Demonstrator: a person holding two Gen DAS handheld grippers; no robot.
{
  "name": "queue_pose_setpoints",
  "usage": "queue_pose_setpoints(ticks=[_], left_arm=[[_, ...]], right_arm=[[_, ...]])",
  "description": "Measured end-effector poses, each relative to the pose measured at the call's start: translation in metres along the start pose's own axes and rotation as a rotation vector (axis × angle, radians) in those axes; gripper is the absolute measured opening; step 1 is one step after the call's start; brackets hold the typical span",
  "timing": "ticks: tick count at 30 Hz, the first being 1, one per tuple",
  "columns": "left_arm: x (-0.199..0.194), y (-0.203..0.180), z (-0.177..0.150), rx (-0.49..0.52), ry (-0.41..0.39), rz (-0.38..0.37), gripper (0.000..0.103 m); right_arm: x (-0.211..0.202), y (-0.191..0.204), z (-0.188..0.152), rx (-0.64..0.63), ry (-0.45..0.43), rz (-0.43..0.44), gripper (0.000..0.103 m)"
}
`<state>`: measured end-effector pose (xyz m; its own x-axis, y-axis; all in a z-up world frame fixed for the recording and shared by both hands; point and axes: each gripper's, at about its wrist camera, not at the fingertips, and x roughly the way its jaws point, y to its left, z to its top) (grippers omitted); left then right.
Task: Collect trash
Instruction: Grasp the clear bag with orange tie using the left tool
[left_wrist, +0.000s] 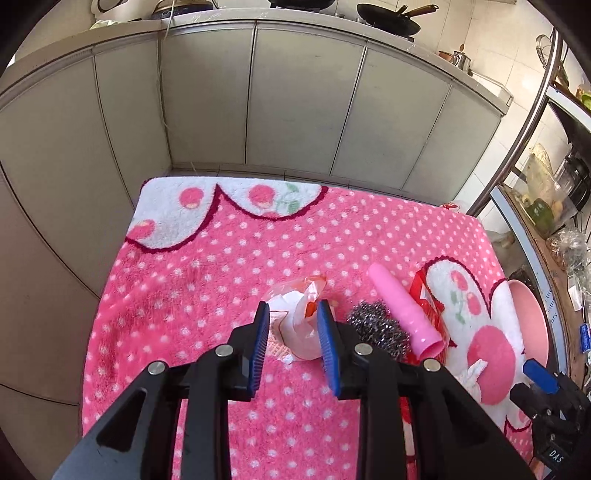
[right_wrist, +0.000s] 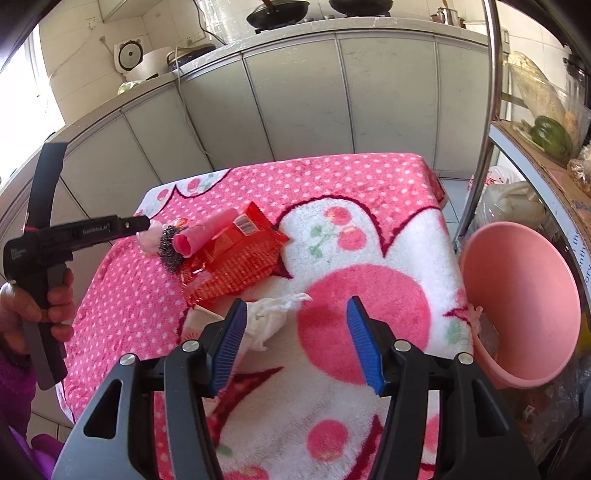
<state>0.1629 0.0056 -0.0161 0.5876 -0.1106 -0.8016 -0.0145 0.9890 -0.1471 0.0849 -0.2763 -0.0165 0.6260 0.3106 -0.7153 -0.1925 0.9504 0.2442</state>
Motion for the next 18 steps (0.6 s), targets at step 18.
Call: queue_pose_setpoints(ticks=[18], left_arm=[[0.004,0.037,-0.034,-0.054,0.033,-0.100,0.009]], right_arm=[[0.015,0.060,0.033,-0.111,-0.001,0.106,0.057]])
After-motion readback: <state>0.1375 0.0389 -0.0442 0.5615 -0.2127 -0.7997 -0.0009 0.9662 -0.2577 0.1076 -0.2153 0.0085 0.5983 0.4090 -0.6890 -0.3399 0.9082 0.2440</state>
